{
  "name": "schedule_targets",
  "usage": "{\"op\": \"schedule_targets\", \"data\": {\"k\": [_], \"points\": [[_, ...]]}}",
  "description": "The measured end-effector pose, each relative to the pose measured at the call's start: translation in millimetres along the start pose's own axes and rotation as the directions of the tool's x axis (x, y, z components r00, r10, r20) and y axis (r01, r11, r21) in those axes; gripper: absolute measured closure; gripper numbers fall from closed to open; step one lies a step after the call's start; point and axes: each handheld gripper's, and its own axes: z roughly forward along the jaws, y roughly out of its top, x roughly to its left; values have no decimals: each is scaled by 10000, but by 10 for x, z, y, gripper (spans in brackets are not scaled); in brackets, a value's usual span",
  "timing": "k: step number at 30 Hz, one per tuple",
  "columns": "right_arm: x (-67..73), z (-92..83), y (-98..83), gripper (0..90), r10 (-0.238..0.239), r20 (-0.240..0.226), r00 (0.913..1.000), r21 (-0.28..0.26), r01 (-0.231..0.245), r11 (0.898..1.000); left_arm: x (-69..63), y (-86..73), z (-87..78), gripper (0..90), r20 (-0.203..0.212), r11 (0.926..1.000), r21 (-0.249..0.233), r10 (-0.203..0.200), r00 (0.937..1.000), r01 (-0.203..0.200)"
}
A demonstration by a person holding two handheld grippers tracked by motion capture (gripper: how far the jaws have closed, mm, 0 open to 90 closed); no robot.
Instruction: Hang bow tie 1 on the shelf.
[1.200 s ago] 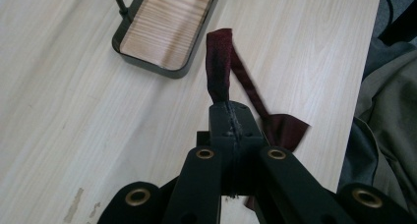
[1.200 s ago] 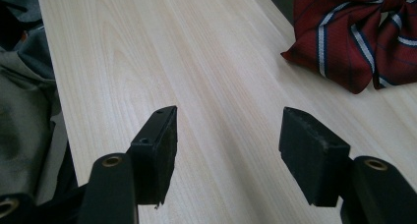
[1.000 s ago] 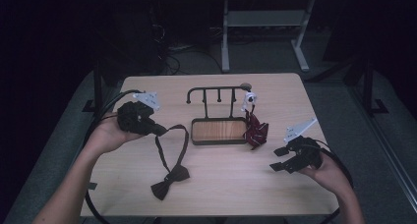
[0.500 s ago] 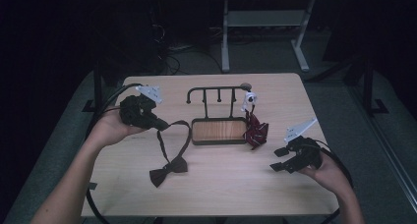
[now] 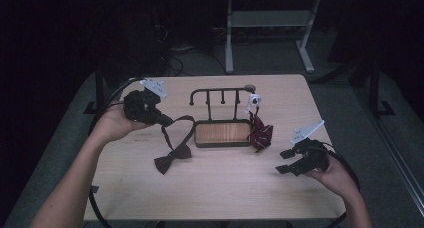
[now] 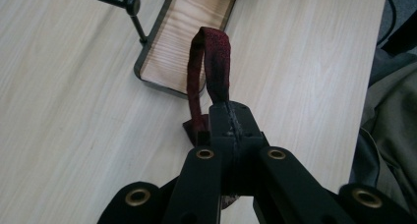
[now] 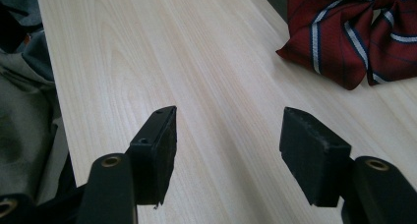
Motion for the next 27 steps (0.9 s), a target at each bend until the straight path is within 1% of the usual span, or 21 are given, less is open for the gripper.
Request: {"op": "schedule_targets", "data": {"k": [3,8,12,18,23,24,27], "points": [[-9,11,4,381,41,8,10000,28,-41,10000,42,6,2,900,38,9999,-59,-105,9999,105],[-8,17,5,380,9,7,10000,47,-9,10000,77,52,-2,900,-2,9999,-47,-134,9999,134],[-1,-4,-4,380,-2,22,10000,-17,2,10000,82,100,-21,900,-50,10000,-8,-20,10000,20],[-1,-6,-4,380,-22,32,10000,-10,22,10000,105,156,-39,900,-137,10000,15,-40,9999,40],[-2,-9,-6,380,9,36,10000,-15,-9,10000,153,207,-69,900,-225,10000,44,-16,9997,17],[-1,-10,-6,380,18,30,10000,-25,-18,10000,158,215,-72,900,-238,10000,47,-78,9997,79],[0,-13,-6,380,19,33,10000,-22,-19,10000,183,244,-79,900,-318,9999,99,-88,9995,91]]}}
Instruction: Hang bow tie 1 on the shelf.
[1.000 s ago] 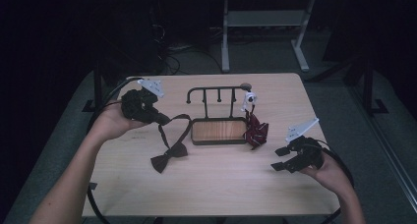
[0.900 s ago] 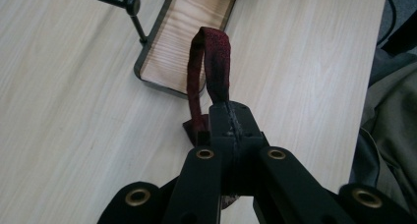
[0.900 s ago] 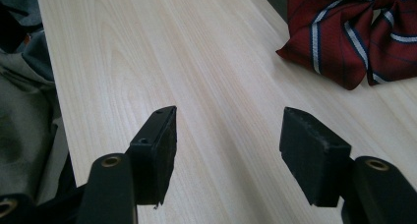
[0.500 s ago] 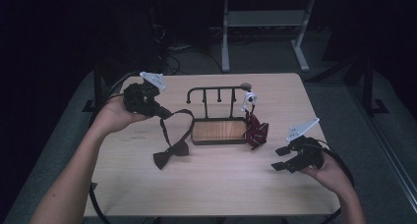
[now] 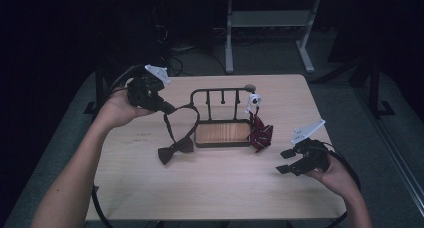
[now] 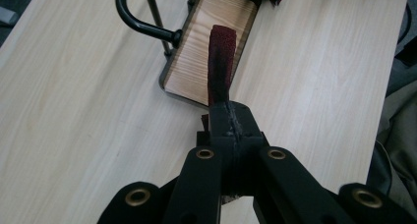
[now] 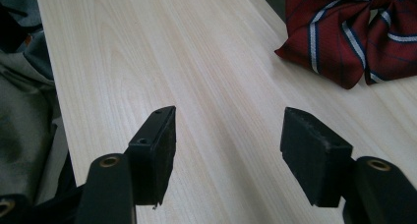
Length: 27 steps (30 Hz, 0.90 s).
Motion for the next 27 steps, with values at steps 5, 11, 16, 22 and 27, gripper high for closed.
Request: {"op": "schedule_targets", "data": {"k": [5,11,16,22,27], "points": [[6,-6,-3,380,-5,9,10000,-2,5,10000,58,43,-3,900,-44,10000,-9,-76,10000,76],[-1,-12,-10,380,-19,14,10000,-19,19,10000,131,104,-3,900,-177,9998,-5,-189,9997,189],[0,-18,-15,381,21,-36,10000,-59,-21,10000,221,134,1,900,-325,9989,66,-464,9984,466],[-4,-30,-28,381,-10,22,10000,-52,11,10000,276,151,29,899,-395,9977,227,-623,9973,633],[1,-28,-25,381,-3,8,10000,-37,3,10000,320,180,54,898,-522,9970,472,-596,9969,621]]}}
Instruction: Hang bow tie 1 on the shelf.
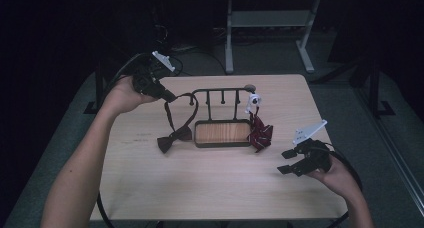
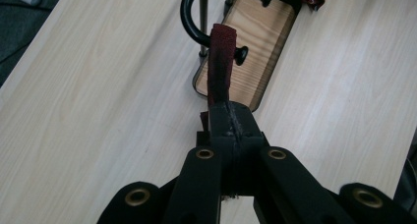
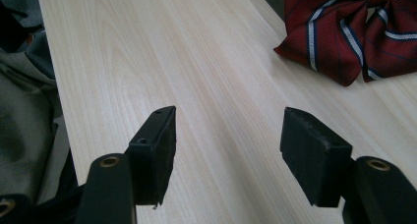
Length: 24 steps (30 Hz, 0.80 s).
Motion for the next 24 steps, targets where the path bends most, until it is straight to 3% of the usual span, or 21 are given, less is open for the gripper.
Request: {"op": "schedule_targets", "data": {"k": [14,19,24], "points": [[-19,-27,-34,381,131,9,9999,-81,-131,9999,81,17,84,889,-304,9989,282,-361,9989,369],[-23,-36,-43,378,109,105,9999,-105,-107,9999,83,6,90,801,-503,9983,310,-474,9976,490],[-20,-42,-47,377,141,152,9998,-153,-139,9998,54,-52,72,778,-425,9983,181,-544,9976,552]]}}
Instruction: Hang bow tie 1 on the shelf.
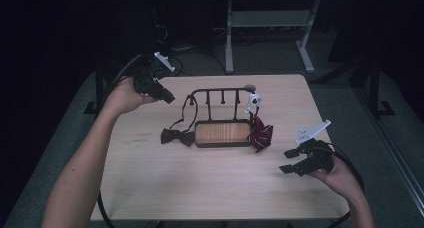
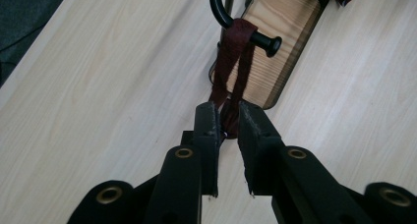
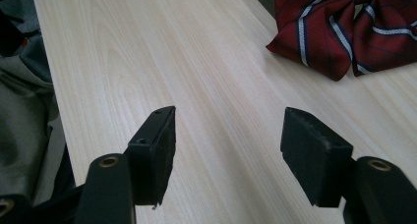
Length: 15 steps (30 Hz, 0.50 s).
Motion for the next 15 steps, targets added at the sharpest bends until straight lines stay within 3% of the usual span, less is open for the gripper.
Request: {"op": "schedule_targets", "data": {"k": [10,15], "points": [[-24,-17,-22,353,152,189,9997,-93,-150,9998,-55,-162,18,739,107,9999,90,73,9999,-74],[-27,-10,-21,340,260,214,9994,-86,-259,9996,-110,-260,-21,716,177,9995,-312,-14,9998,20]]}}
